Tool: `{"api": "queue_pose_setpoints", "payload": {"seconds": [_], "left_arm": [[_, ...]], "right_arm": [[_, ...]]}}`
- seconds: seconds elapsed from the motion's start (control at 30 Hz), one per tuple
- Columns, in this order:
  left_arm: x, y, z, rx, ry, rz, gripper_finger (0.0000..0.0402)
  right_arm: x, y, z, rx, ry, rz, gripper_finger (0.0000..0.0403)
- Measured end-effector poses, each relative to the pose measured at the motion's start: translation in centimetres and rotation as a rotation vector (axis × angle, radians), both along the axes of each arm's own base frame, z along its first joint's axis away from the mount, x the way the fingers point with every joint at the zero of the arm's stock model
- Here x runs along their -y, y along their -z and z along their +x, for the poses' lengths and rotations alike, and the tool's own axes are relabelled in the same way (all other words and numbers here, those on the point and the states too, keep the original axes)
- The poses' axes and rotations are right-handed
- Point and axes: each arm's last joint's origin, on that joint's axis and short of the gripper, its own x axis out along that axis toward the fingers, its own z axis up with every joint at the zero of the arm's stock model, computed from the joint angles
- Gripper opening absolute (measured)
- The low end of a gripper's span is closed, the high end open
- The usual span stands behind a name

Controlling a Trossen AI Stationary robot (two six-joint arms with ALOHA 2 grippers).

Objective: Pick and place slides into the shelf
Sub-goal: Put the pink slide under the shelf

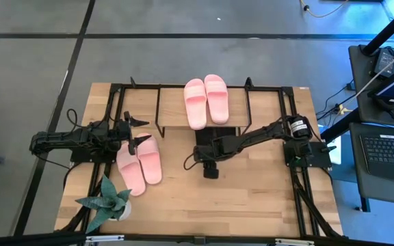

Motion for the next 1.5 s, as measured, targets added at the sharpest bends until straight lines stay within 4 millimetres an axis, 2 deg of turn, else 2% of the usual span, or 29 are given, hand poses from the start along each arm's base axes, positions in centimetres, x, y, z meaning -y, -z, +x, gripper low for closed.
{"api": "queue_pose_setpoints", "payload": {"seconds": [0.13,0.23,0.43,0.6,0.73,0.9,1.1,1.3,1.5], "left_arm": [[0.0,0.0,0.0,0.000,0.000,-0.001,0.0276],[0.0,0.0,0.0,0.000,0.000,-0.001,0.0276],[0.0,0.0,0.0,0.000,0.000,-0.001,0.0276],[0.0,0.0,0.0,0.011,-0.002,-0.024,0.0276],[0.0,-0.1,0.0,0.027,-0.003,-0.059,0.0276],[0.0,-0.1,0.0,0.033,-0.002,-0.059,0.0276],[0.0,-0.1,0.0,0.033,-0.001,-0.059,0.0276],[0.0,-0.1,0.0,0.033,-0.001,-0.059,0.0276],[0.0,-0.2,0.0,0.035,0.000,-0.059,0.0276]], "right_arm": [[-1.3,-0.5,-0.6,-0.012,-0.011,-0.002,0.0181],[-2.4,-2.6,-1.4,0.029,0.008,-0.046,0.0181],[-4.9,-7.9,-3.8,0.202,0.029,-0.201,0.0181],[-6.8,-9.9,-6.7,0.294,0.056,-0.305,0.0181],[-8.0,-9.5,-10.3,0.363,0.107,-0.333,0.0181],[-7.5,-8.5,-14.4,0.454,0.170,-0.293,0.0181],[-5.9,-6.5,-17.2,0.549,0.168,-0.285,0.0181],[-3.4,-4.6,-21.0,0.585,0.211,-0.318,0.0181],[-2.8,-5.2,-22.9,0.706,0.211,-0.220,0.0181]]}}
